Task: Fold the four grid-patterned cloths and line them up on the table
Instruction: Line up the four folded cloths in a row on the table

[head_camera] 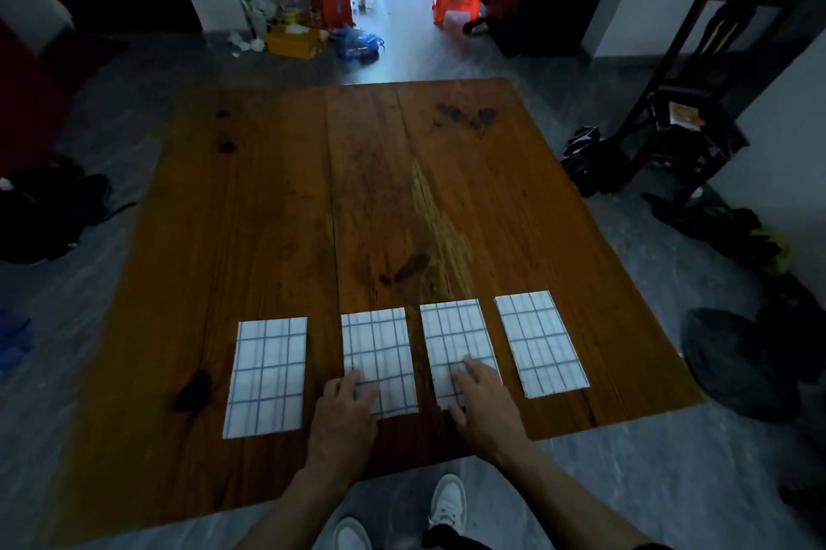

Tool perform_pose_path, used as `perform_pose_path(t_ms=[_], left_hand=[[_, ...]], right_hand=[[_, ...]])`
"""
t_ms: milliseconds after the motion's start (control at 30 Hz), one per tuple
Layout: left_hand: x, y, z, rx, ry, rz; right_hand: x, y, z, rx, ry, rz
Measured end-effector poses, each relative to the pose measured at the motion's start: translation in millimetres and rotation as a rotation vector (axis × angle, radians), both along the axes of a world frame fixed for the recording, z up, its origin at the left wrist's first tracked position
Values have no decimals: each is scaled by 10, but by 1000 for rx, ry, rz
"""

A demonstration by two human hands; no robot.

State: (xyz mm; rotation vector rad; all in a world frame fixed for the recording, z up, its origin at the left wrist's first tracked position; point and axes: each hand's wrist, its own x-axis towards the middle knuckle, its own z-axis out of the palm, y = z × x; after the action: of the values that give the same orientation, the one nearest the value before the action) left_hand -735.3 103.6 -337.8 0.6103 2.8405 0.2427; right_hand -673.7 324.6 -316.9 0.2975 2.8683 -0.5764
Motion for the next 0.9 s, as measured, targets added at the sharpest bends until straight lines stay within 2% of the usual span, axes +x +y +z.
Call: perform_pose_path(t_ms=[200, 633, 900], left_hand=[[14, 8, 25, 7, 10, 18], [4, -48, 143, 55, 73, 71], [49, -280, 241, 24, 64, 241]], right_hand=[[8, 4, 4, 5, -10, -3], [-166, 64, 144, -116, 100, -35], [-385, -14, 137, -208, 134, 19]])
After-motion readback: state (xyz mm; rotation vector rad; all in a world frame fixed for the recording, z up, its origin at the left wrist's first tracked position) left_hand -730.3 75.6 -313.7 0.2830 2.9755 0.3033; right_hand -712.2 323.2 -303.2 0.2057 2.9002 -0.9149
